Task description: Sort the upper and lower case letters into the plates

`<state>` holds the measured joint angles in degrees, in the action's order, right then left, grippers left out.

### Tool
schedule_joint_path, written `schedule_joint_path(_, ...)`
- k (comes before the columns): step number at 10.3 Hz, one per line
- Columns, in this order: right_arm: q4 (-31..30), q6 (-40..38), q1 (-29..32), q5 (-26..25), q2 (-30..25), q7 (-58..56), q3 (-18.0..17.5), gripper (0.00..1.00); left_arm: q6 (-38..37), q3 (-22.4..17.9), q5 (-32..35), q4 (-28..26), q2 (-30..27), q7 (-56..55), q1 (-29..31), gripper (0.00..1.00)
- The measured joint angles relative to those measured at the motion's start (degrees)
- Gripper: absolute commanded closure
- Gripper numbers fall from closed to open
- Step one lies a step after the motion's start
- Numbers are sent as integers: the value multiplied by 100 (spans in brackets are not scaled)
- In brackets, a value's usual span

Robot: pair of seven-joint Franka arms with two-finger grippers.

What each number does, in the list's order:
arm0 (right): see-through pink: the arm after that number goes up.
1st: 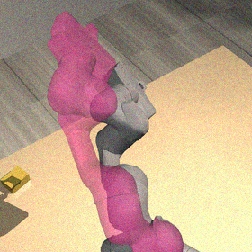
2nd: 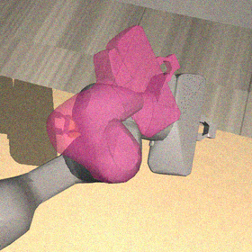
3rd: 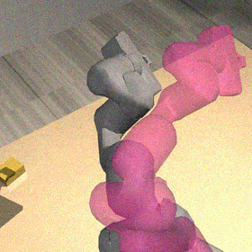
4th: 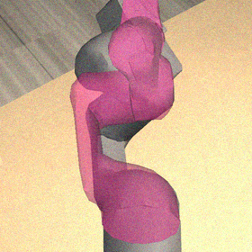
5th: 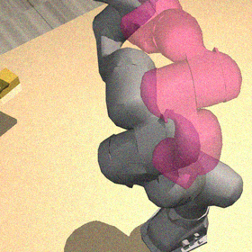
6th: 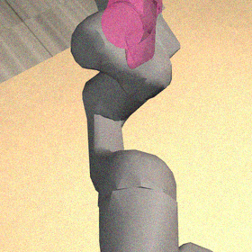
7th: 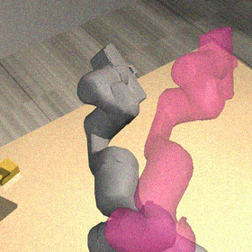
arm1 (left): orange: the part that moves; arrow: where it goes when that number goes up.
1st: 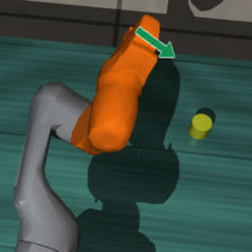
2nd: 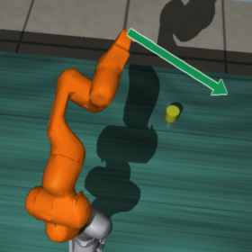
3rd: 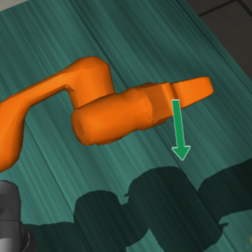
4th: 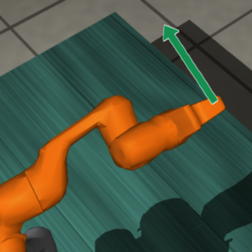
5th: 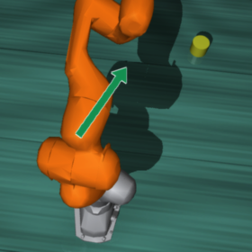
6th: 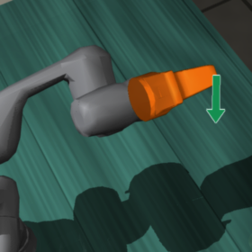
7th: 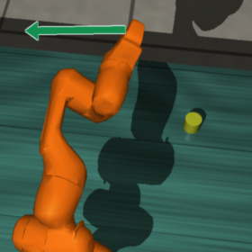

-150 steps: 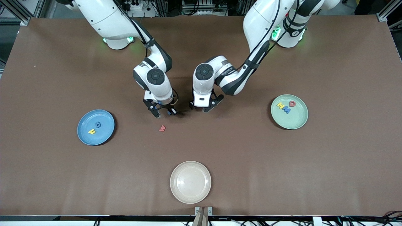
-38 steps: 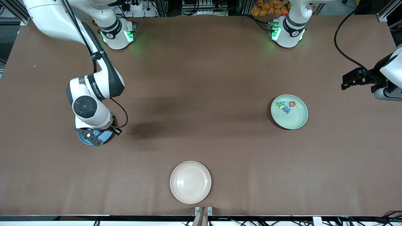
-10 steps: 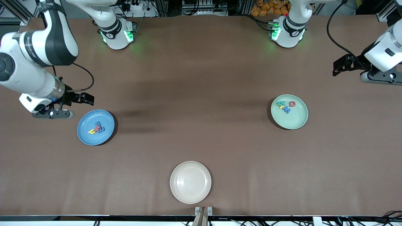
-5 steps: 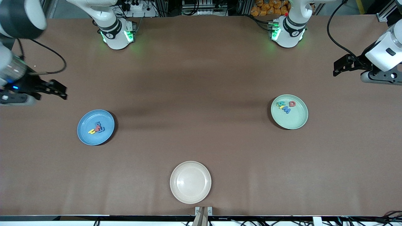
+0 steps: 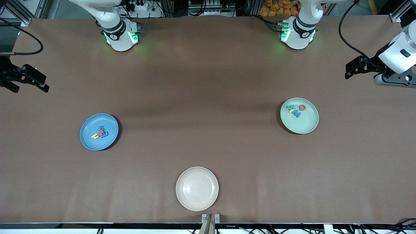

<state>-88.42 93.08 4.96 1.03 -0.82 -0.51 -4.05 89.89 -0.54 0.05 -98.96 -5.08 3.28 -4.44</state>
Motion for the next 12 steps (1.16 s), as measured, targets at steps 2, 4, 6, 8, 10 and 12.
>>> schedule_joint_path(2,35,-3,0,2,29,0,0,0,3,0,0,8,2,0,0,0)
schedule_joint_path(4,35,-47,0,2,54,0,0,0,8,0,0,26,15,0,0,0)
schedule_joint_path(6,35,-82,0,2,66,0,0,0,8,0,0,40,21,0,0,0)
schedule_joint_path(8,37,-95,0,2,66,0,0,0,21,0,0,54,30,0,-3,0)
schedule_joint_path(10,37,-102,0,2,69,0,0,0,278,4,0,131,99,-48,-21,0)
schedule_joint_path(12,37,-108,0,2,83,0,0,0,338,6,0,395,257,-278,-51,0)
